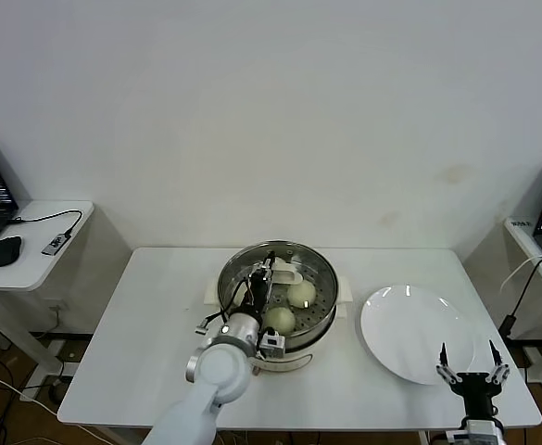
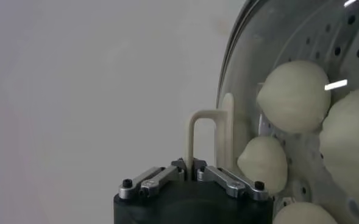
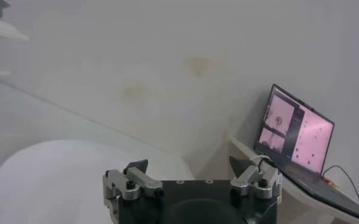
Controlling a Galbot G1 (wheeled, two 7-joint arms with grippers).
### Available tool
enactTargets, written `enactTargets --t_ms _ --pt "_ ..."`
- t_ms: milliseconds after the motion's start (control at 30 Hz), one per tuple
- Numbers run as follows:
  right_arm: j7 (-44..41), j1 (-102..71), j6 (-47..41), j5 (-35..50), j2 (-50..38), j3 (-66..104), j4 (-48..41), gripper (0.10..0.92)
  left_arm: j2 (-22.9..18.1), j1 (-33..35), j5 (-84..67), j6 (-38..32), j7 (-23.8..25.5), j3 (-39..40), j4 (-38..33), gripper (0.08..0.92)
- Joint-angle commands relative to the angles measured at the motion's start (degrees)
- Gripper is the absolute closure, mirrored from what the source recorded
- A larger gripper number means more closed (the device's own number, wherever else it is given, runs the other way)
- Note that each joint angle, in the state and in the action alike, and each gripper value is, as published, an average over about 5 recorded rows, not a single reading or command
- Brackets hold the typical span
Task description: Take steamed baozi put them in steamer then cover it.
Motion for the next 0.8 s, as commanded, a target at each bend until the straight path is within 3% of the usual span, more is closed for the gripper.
enactTargets --t_ms 33,300,433,533,633,700,800 --pt "-0.1 -0.2 -0.3 0.0 0.0 -0.3 0.3 0.203 0.8 4.2 -0.8 -0.1 -0.8 0.2 -6.2 0.698" --pt "0.0 -0.9 -0.1 0.4 -0.2 0.0 0.2 0.203 5.3 14.6 -5.8 -1.2 -4.1 -1.9 -18.5 0.472" --pt "-0.3 -1.4 0.1 1.2 -0.4 0.0 0.5 0.203 8.4 24.1 -15.3 -2.3 -9.8 -5.8 -26.9 0.351" --pt "-1.1 -1.9 0.9 3.2 -1.2 -0.4 0.8 0.203 10.5 32.1 -31.2 -4.3 -15.9 -10.4 -30.1 0.266" --pt "-1.6 -2.8 1.7 6.2 -2.2 -1.7 1.2 0.203 9.8 37.0 -55.5 -13.2 -23.8 -17.0 -27.2 0.201" --pt "-1.9 -3.7 2.2 8.3 -3.1 -2.7 1.5 0.203 8.6 38.9 -71.1 -19.5 -27.9 -21.7 -23.8 0.185" --pt "-2.2 -5.0 2.5 11.5 -4.6 -4.4 2.1 0.203 8.8 41.8 -86.6 -22.1 -30.8 -26.1 -21.2 0.178"
